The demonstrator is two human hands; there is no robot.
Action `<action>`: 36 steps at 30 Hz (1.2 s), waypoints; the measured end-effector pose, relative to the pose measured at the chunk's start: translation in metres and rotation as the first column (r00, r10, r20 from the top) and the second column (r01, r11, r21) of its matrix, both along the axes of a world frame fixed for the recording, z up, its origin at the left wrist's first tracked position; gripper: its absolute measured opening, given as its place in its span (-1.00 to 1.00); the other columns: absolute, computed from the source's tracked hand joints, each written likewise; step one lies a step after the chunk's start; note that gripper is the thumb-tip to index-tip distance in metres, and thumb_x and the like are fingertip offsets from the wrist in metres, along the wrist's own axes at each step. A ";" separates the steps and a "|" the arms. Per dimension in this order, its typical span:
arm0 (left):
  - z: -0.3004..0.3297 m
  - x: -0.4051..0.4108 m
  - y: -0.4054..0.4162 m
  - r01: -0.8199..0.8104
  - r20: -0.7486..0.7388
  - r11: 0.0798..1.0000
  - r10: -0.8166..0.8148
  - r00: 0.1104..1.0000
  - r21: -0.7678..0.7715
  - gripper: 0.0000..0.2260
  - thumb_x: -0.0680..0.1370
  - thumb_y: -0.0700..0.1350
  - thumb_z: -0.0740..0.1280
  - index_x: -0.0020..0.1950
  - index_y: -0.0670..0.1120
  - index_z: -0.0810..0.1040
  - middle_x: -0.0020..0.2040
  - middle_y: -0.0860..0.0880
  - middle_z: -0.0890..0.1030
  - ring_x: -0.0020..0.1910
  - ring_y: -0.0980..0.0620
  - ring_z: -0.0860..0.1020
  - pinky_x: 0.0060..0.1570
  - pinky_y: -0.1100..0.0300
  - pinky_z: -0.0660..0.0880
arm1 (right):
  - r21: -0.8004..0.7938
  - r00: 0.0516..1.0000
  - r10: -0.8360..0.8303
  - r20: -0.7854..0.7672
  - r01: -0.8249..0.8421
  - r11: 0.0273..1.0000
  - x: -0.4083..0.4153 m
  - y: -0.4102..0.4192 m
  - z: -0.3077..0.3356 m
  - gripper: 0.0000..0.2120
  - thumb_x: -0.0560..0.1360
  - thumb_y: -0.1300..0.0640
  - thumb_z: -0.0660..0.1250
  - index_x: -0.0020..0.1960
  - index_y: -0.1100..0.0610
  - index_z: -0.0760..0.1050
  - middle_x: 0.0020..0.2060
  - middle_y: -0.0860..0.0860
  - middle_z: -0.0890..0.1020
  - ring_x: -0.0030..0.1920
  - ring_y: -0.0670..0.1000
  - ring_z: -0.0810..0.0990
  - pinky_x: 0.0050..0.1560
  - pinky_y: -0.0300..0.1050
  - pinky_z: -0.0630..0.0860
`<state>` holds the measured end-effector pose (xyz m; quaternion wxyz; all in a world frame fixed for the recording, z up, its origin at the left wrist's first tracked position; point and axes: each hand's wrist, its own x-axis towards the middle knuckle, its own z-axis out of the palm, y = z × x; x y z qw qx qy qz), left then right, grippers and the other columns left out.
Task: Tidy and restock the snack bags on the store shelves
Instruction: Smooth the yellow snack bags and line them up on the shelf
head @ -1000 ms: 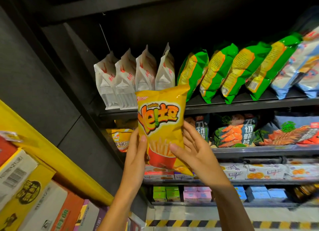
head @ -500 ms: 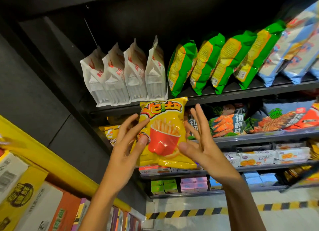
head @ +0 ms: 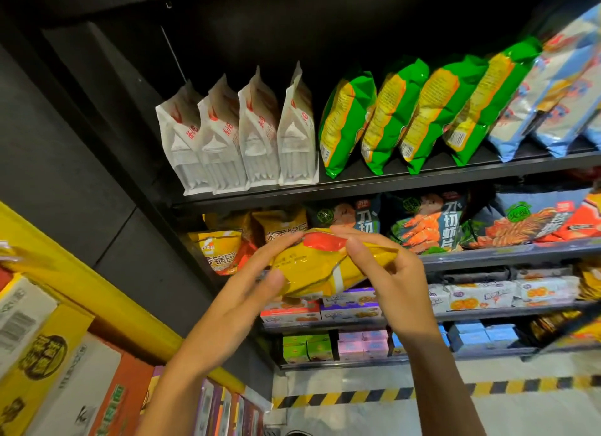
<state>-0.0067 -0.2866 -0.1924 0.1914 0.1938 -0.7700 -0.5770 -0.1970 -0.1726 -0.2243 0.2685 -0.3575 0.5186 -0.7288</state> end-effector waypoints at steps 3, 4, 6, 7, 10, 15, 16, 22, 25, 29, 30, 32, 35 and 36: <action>-0.004 -0.001 0.003 0.014 0.011 0.999 -0.013 1.000 -0.039 -0.39 0.55 0.13 0.47 0.56 0.19 0.34 0.54 0.04 0.40 0.49 -0.04 0.44 0.38 -0.15 0.49 | 0.045 0.998 -0.059 0.020 0.058 0.997 0.005 -0.004 -0.002 -0.79 0.57 0.10 0.38 0.14 0.10 0.71 -0.02 0.01 0.77 0.06 0.00 0.74 0.04 -0.19 0.64; -0.006 -0.001 0.004 0.004 0.019 0.998 -0.003 1.000 -0.068 -0.38 0.55 0.04 0.49 0.57 0.20 0.33 0.54 0.05 0.40 0.48 -0.03 0.44 0.36 -0.13 0.50 | 0.056 0.998 -0.064 0.017 0.063 0.996 0.007 -0.005 -0.003 -0.80 0.58 0.11 0.37 0.14 0.11 0.71 -0.03 0.01 0.78 0.05 0.00 0.74 0.03 -0.20 0.64; -0.010 -0.001 0.003 -0.017 0.024 0.992 0.020 1.000 -0.125 -0.37 0.57 -0.02 0.49 0.57 0.22 0.31 0.54 0.08 0.39 0.49 0.00 0.43 0.36 -0.08 0.50 | 0.075 0.997 -0.075 0.016 0.073 0.995 0.008 -0.006 -0.005 -0.81 0.60 0.13 0.37 0.12 0.14 0.72 -0.07 0.02 0.78 0.01 0.00 0.75 0.00 -0.22 0.64; -0.011 -0.002 0.003 -0.025 0.015 0.990 0.028 1.000 -0.136 -0.40 0.58 0.00 0.47 0.57 0.23 0.32 0.53 0.09 0.40 0.49 0.01 0.42 0.36 -0.06 0.50 | 0.078 0.997 -0.075 0.016 0.074 0.994 0.008 -0.007 -0.005 -0.80 0.60 0.13 0.37 0.12 0.16 0.72 -0.09 0.02 0.78 0.01 0.01 0.75 -0.01 -0.23 0.64; -0.012 -0.004 0.004 -0.087 -0.018 0.987 0.085 0.996 -0.133 -0.55 0.62 0.16 0.32 0.52 0.25 0.39 0.50 0.12 0.44 0.50 0.04 0.42 0.37 -0.04 0.51 | 0.084 0.998 -0.057 0.012 0.056 0.995 0.011 -0.008 -0.006 -0.79 0.58 0.10 0.37 0.12 0.16 0.71 -0.06 0.03 0.78 0.04 0.02 0.75 0.05 -0.16 0.66; -0.014 -0.008 0.004 -0.317 -0.100 0.947 0.313 0.945 -0.038 -0.63 0.71 0.12 0.14 0.41 0.05 0.58 0.28 0.02 0.67 0.33 0.01 0.60 0.35 -0.13 0.50 | 0.145 0.983 0.155 -0.095 -0.140 0.979 0.007 -0.004 -0.007 -0.68 0.64 -0.13 0.27 0.32 -0.08 0.61 0.21 -0.08 0.70 0.29 -0.05 0.63 0.33 -0.08 0.52; -0.013 -0.009 0.004 -0.354 -0.098 0.935 0.354 0.930 0.010 -0.62 0.72 0.14 0.11 0.36 0.05 0.61 0.20 0.00 0.71 0.26 0.00 0.64 0.31 -0.17 0.53 | 0.171 0.973 0.203 -0.112 -0.182 0.968 0.006 -0.003 -0.006 -0.66 0.66 -0.17 0.20 0.33 -0.14 0.59 0.24 -0.12 0.68 0.33 -0.10 0.59 0.37 -0.16 0.46; -0.016 -0.010 0.003 -0.378 -0.034 0.922 0.381 0.924 0.080 -0.52 0.68 0.14 -0.02 0.34 0.06 0.62 0.12 0.02 0.74 0.18 0.03 0.68 0.26 -0.09 0.58 | 0.240 0.994 0.104 -0.041 -0.091 0.966 0.011 -0.005 0.003 -0.42 0.68 -0.12 0.07 -0.30 0.00 0.71 -0.38 -0.03 0.67 -0.28 -0.21 0.62 -0.07 -0.40 0.46; -0.019 -0.011 0.002 -0.352 -0.027 0.932 0.355 0.934 0.083 -0.52 0.69 0.12 -0.04 0.37 0.06 0.59 0.14 0.03 0.74 0.19 0.05 0.68 0.26 -0.05 0.59 | 0.282 0.998 0.053 -0.023 -0.044 0.958 0.013 -0.006 0.010 -0.24 0.74 0.01 0.04 -0.63 -0.11 0.49 -0.62 -0.16 0.47 -0.52 -0.26 0.47 -0.33 -0.50 0.35; -0.022 -0.010 0.000 -0.323 -0.034 0.941 0.327 0.944 0.098 -0.53 0.69 0.18 -0.01 0.41 0.10 0.57 0.23 0.04 0.70 0.27 0.05 0.63 0.35 -0.16 0.52 | 0.251 0.999 0.045 -0.016 -0.040 0.967 0.009 -0.005 0.002 -0.48 0.72 -0.05 0.08 -0.28 -0.10 0.68 -0.38 -0.20 0.69 -0.27 -0.32 0.63 -0.12 -0.51 0.47; -0.022 -0.008 0.000 -0.299 -0.040 0.950 0.304 0.952 0.093 -0.54 0.70 0.21 0.00 0.42 0.13 0.56 0.29 0.04 0.67 0.32 0.05 0.60 0.38 -0.17 0.48 | 0.239 0.998 0.057 -0.016 -0.052 0.970 0.008 -0.005 0.000 -0.53 0.71 -0.07 0.08 -0.11 -0.02 0.73 -0.23 -0.19 0.75 -0.11 -0.31 0.67 0.05 -0.48 0.50; -0.023 -0.003 -0.003 -0.255 -0.070 0.967 0.256 0.964 0.021 -0.53 0.69 0.23 0.02 0.46 0.14 0.53 0.45 0.10 0.54 0.47 0.10 0.45 0.48 -0.12 0.38 | 0.189 0.994 0.106 -0.036 -0.097 0.977 0.007 -0.002 0.000 -0.56 0.71 -0.05 0.07 0.17 0.06 0.71 0.09 -0.19 0.74 0.22 -0.26 0.62 0.37 -0.32 0.43; -0.021 0.001 -0.007 -0.218 -0.149 0.966 0.198 0.969 -0.136 -0.47 0.68 0.27 0.09 0.47 -0.01 0.52 0.56 0.12 0.39 0.58 0.12 0.28 0.53 0.16 0.27 | 0.142 0.972 0.230 -0.053 -0.221 0.965 0.000 0.005 0.004 -0.51 0.69 -0.08 0.00 0.30 0.05 0.65 0.37 -0.27 0.57 0.43 -0.31 0.41 0.38 -0.28 0.26; -0.020 0.001 -0.008 -0.205 -0.164 0.961 0.175 0.971 -0.185 -0.48 0.68 0.24 0.12 0.46 -0.06 0.53 0.58 0.10 0.37 0.60 0.09 0.25 0.52 0.22 0.25 | 0.145 0.968 0.249 -0.037 -0.242 0.959 -0.002 0.005 0.005 -0.50 0.69 -0.12 0.00 0.32 0.01 0.63 0.41 -0.31 0.51 0.44 -0.35 0.37 0.33 -0.29 0.24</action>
